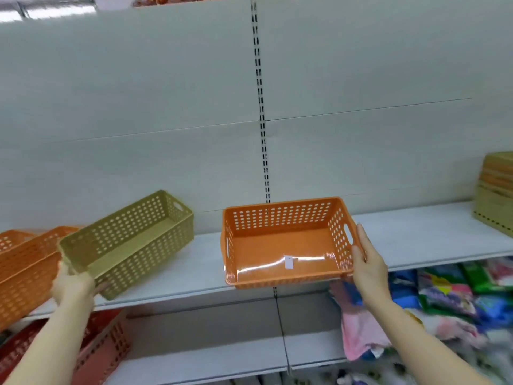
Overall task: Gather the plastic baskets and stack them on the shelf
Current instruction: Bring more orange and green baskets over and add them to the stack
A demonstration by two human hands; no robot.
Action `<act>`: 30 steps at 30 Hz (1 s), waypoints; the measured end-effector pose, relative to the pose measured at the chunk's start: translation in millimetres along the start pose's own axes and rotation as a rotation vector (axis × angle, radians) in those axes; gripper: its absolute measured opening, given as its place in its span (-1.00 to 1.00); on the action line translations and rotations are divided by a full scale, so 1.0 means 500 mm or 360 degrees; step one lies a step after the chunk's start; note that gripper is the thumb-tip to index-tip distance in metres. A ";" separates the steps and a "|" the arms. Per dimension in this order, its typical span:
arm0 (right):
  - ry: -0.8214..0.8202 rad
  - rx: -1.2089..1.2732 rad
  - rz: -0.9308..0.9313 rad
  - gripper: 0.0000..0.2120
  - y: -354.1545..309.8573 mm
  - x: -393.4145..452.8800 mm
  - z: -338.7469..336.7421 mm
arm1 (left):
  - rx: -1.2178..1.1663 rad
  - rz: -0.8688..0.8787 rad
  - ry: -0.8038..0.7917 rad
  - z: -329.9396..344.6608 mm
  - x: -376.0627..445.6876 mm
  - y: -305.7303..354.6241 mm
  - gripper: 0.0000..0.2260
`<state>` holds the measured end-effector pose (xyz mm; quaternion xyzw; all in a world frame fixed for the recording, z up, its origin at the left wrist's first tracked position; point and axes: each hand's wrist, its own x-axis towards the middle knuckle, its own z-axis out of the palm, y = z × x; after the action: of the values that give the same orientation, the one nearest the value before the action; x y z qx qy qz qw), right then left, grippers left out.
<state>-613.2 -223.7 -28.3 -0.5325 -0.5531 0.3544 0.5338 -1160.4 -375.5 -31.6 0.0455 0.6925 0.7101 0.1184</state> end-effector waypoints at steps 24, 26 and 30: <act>0.0715 -0.0089 -0.0196 -0.53 0.141 0.174 -0.771 | -0.0218 0.0555 -0.0799 0.636 -0.894 0.023 -0.38; 0.0803 -0.0089 -0.0202 -0.53 0.151 0.189 -0.811 | -0.0225 0.0561 -0.0843 0.682 -0.939 0.029 -0.39; 0.0873 0.0014 -0.0233 -0.53 0.166 0.229 -0.891 | -0.0316 0.0475 -0.0889 0.769 -1.036 0.051 -0.42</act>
<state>-148.9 -176.2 -3.8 -0.5649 -0.4235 0.1599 0.6899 -573.9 -121.7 59.3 0.3277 0.5465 0.7437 0.2022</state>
